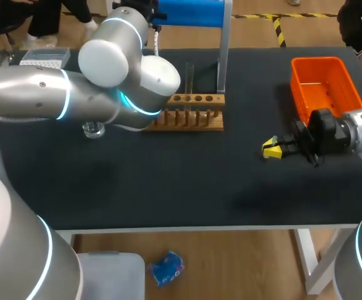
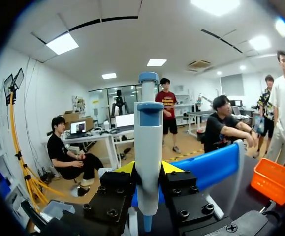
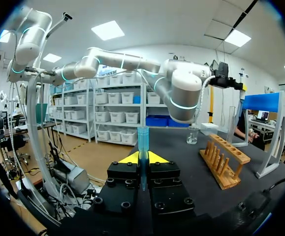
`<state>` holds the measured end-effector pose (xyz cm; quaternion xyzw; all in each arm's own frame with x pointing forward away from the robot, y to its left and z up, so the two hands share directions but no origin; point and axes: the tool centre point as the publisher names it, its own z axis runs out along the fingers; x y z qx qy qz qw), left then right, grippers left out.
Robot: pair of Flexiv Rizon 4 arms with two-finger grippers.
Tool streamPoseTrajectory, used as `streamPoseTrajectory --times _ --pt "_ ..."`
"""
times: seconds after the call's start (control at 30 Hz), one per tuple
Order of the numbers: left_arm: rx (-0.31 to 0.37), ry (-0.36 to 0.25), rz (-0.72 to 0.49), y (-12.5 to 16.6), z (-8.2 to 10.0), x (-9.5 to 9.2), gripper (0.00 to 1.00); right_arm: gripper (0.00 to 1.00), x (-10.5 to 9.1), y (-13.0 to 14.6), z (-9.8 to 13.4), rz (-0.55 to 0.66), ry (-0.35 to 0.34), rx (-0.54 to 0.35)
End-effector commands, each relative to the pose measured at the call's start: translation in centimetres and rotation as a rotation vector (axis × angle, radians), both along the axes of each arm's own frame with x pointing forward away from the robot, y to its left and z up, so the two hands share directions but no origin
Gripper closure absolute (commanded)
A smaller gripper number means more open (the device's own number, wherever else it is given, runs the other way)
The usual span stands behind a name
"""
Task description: Invert the test tube, pick up the pipette, mount the tip to pipette, aspirate from beaker and dispense into the tube, eject the tip, return the pipette, and cap with the stopper.
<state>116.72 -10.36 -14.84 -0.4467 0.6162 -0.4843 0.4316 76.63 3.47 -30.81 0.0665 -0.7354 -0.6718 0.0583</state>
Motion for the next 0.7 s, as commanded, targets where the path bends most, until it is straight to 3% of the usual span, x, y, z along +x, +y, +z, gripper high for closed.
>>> streamPoseTrajectory --times 0.03,0.27,0.47,0.7 --pt "-0.009 0.033 -0.105 1.5 1.6 -2.7 1.0 1.0 0.0 0.0 0.0 0.001 -0.001 0.0" --pt "-0.116 0.055 -0.286 1.1 3.6 -7.2 1.0 1.0 0.0 0.0 0.0 0.001 -0.001 0.0" --pt "-0.102 0.119 -0.45 0.1 4.4 -11.1 1.0 1.0 0.0 0.0 0.0 0.001 -0.001 0.0" --pt "-0.14 0.121 -0.683 -1.3 5.0 -15.7 1.0 1.0 0.0 0.0 0.0 0.001 -0.001 0.0"
